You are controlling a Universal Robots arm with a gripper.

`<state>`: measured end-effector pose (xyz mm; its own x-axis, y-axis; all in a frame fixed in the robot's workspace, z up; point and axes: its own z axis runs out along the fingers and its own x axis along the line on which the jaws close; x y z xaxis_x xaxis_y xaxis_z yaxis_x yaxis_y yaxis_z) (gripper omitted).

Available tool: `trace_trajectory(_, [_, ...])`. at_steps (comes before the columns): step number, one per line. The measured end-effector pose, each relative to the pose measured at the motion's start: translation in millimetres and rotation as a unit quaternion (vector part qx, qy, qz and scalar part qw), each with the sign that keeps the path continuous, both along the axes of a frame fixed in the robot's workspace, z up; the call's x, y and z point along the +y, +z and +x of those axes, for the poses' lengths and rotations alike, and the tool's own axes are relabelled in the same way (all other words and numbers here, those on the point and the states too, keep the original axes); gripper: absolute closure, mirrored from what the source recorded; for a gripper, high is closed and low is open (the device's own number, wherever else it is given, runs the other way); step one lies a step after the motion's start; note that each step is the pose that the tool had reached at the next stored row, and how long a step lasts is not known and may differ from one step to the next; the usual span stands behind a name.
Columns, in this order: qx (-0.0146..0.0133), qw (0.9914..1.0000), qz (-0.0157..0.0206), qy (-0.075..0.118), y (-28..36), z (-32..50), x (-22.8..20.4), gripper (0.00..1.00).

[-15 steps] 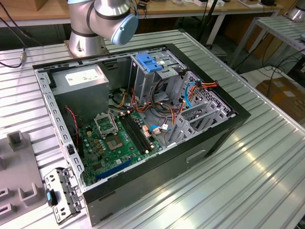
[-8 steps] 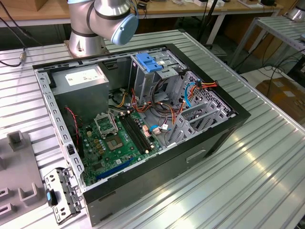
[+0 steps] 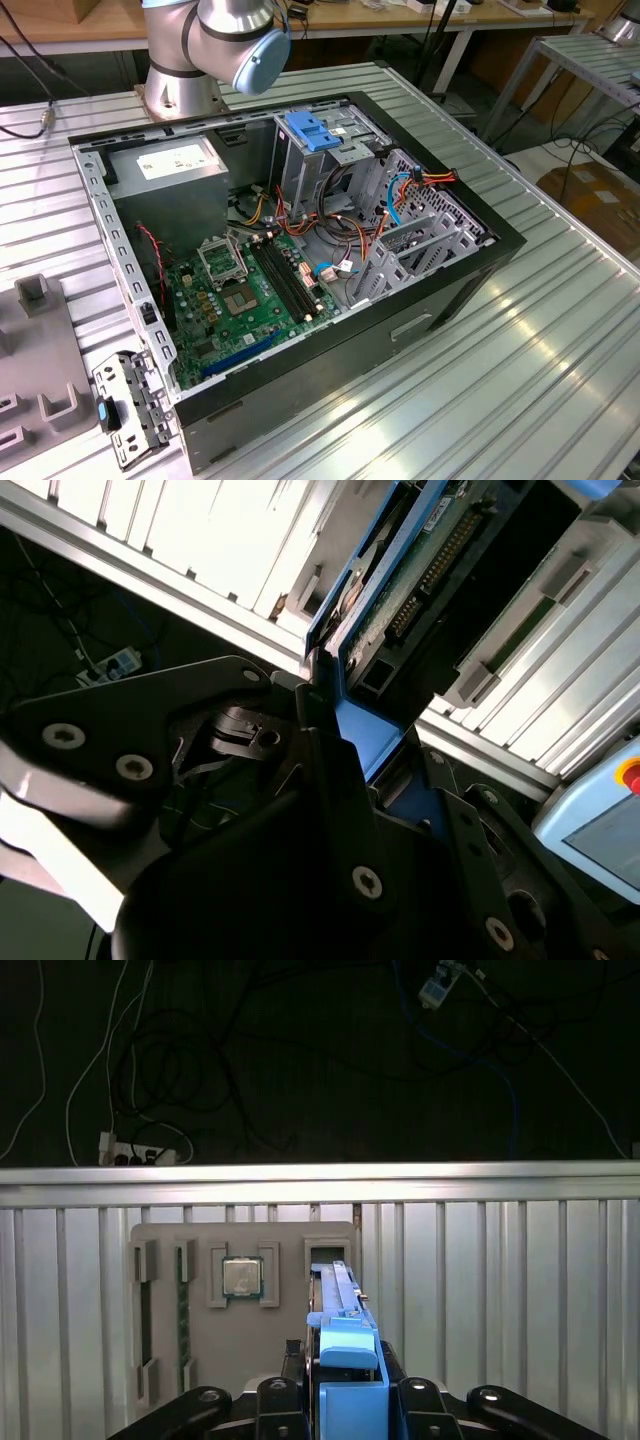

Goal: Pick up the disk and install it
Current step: 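Pick up the disk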

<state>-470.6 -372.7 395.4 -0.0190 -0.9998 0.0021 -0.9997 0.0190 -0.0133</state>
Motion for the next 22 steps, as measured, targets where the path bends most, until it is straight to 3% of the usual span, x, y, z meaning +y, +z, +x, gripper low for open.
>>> trace_trajectory(14, [0.0000, 1.00000, 0.0000, 0.000, 9.7, 0.0, 0.0, 0.63])
trace_trajectory(22, [0.0000, 1.00000, 0.0000, 0.000, 19.3, 0.0, 0.0, 0.63])
